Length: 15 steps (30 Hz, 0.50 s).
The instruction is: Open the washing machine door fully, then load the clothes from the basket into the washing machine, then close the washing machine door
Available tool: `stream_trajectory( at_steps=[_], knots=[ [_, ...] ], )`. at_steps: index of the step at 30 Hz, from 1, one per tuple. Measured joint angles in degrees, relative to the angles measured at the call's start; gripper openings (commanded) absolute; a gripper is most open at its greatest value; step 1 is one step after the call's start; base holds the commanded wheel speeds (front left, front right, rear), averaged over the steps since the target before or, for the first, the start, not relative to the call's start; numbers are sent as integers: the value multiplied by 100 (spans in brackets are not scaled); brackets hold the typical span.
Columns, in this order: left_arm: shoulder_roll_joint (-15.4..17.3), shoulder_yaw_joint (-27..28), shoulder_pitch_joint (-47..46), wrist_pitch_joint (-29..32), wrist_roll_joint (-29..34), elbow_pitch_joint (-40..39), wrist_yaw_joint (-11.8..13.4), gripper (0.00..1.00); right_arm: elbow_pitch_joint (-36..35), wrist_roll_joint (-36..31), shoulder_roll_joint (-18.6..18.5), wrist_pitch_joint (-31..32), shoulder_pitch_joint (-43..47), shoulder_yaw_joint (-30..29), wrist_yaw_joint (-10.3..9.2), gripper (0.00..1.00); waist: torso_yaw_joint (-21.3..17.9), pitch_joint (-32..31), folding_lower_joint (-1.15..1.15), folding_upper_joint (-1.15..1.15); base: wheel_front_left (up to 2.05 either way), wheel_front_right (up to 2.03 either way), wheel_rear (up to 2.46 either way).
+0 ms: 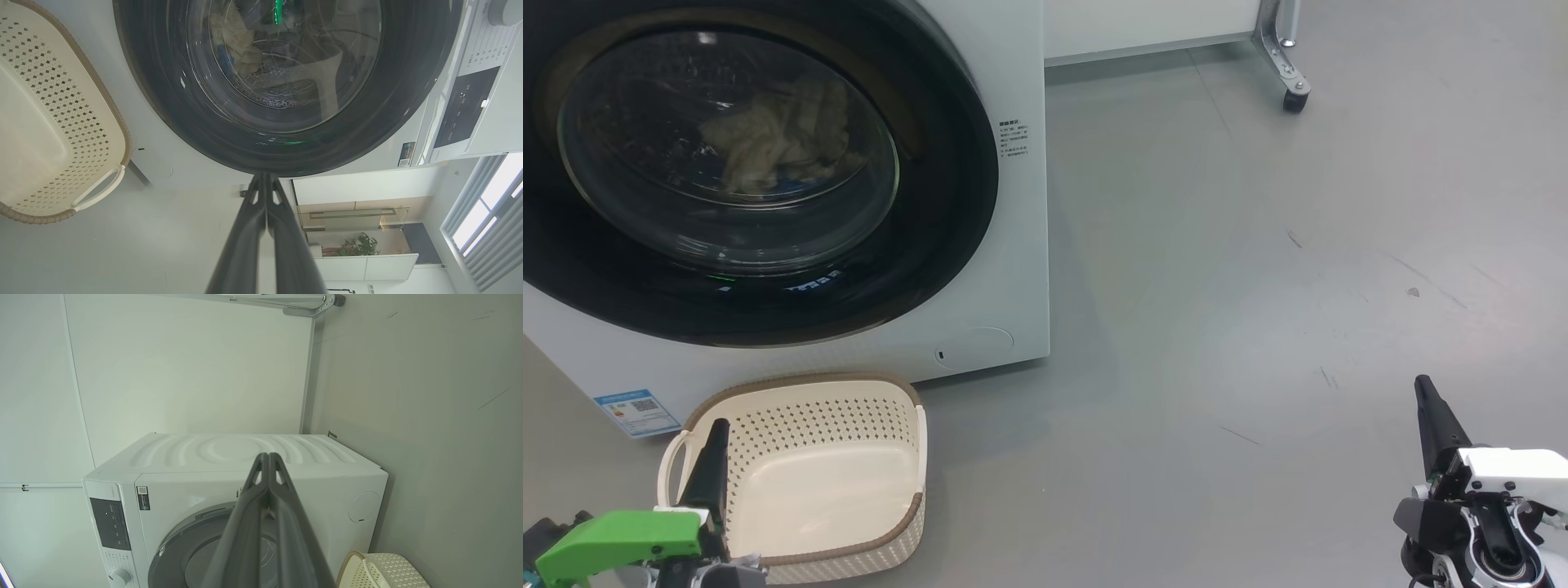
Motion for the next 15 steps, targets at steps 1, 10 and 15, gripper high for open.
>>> stream_trajectory(
  at_steps=[1, 10, 15],
  knots=[
    [0, 0, 0, 0, 0, 0, 0, 0, 1, 0, 1, 0, 0, -1, 0, 0, 0, 0, 0, 0, 0, 0, 0],
    [-1, 2, 0, 0, 0, 0, 0, 0, 12, 0, 2, 18, -1, -8, 0, 0, 0, -1, 0, 0, 0, 0, 0],
    [-1, 3, 0, 0, 0, -1, 0, 0, 21, 0, 2, 18, -2, -12, 1, 0, 0, -1, 0, 0, 0, 0, 0]
  ],
)
